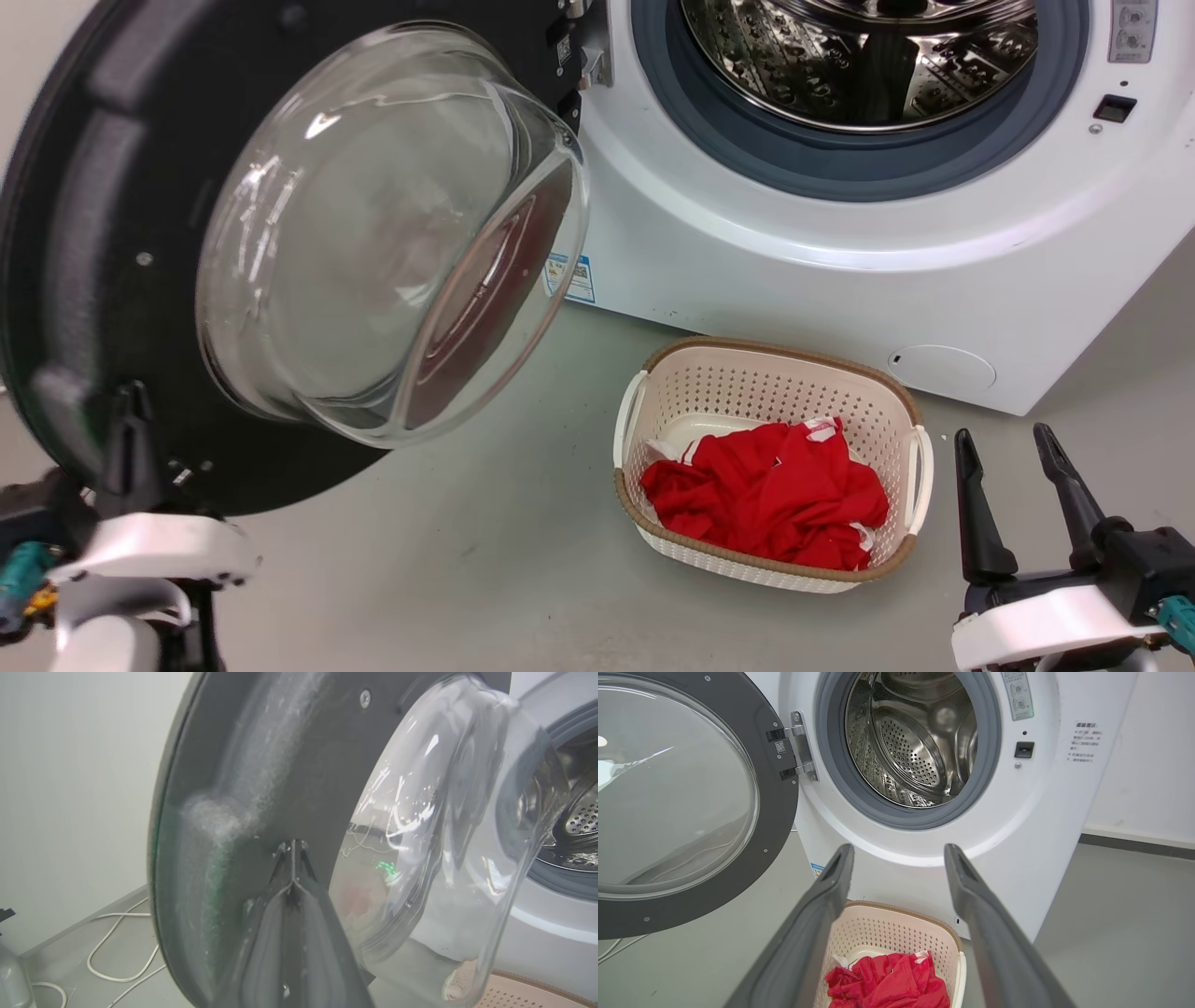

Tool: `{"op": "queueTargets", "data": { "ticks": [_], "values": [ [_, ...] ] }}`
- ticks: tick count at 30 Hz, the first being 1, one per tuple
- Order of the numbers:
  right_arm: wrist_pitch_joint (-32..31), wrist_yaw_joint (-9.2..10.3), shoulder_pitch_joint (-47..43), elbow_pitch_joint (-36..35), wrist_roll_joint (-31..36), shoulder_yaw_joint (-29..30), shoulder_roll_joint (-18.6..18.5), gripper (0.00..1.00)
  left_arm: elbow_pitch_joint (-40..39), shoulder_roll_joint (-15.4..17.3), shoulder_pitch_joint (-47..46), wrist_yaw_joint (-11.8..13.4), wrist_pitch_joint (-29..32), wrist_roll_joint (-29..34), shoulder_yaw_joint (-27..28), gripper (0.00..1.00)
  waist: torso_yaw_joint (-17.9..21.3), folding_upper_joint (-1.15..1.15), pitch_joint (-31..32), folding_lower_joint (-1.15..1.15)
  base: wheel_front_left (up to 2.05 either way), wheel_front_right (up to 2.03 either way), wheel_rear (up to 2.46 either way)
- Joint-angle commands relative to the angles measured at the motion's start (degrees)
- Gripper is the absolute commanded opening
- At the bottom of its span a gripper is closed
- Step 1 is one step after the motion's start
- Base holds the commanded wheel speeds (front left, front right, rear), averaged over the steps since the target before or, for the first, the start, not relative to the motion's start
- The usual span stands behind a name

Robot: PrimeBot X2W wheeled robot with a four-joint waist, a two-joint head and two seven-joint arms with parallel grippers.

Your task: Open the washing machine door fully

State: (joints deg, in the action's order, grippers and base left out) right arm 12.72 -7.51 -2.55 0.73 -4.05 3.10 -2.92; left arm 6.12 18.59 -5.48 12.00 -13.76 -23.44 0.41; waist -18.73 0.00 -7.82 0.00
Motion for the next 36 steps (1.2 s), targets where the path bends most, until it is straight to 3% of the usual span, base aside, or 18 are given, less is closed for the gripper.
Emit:
{"op": "queueTargets", "data": {
  "ticks": [1, 12, 21, 22, 23, 24, 36],
  "values": [
    [-0.1, 0.04, 0.7, -0.2, 0.2, 0.0, 0.1, 1.0, 1.1, 1.1, -1.4, -0.1, -0.5, -0.4, 1.5, 0.0, 0.2, 0.0, -0.3, 0.0, 0.0, 0.0, 0.0],
    [-0.7, 0.04, 1.2, -0.5, 0.7, 0.2, 0.1, 1.0, 10.3, 5.6, -8.9, -3.3, -1.1, -1.9, 4.8, 0.0, 0.6, 0.0, -0.9, 0.0, 0.0, 0.0, 0.0],
    [-0.2, 0.04, 0.6, 0.3, -0.4, 0.2, 0.1, 1.0, 10.4, 3.7, -6.2, -4.2, -1.5, -0.2, 4.1, 0.0, 1.5, 0.0, 0.5, 0.0, 0.0, 0.0, 0.0],
    [-0.1, 0.04, 0.6, 0.4, -0.5, 0.3, 0.1, 1.0, 9.0, 3.1, -5.7, -4.2, -1.5, 0.1, 4.3, 0.19, 1.6, 0.0, 0.8, 0.0, 0.0, 0.0, 0.0],
    [-0.1, 0.04, 0.4, 0.5, -0.6, 0.4, 0.1, 1.0, 7.9, 2.6, -4.7, -4.1, -1.5, 0.5, 4.3, 0.47, 1.6, 0.0, 1.0, 0.0, 0.0, 0.0, 0.0],
    [0.1, 0.04, 0.4, 0.6, -0.7, 0.4, 0.1, 1.0, 6.7, 2.0, -3.6, -4.0, -1.5, 1.0, 4.2, 1.0, 1.7, 0.0, 1.3, 0.0, 0.0, 0.0, 0.0],
    [0.8, 0.04, 0.0, 1.4, -1.1, -0.1, 0.1, 1.0, -6.5, -5.2, 5.5, -3.7, -1.4, 6.3, -1.0, 1.0, 4.1, 0.0, 4.7, 0.0, 0.0, 0.0, 0.0]
  ]
}}
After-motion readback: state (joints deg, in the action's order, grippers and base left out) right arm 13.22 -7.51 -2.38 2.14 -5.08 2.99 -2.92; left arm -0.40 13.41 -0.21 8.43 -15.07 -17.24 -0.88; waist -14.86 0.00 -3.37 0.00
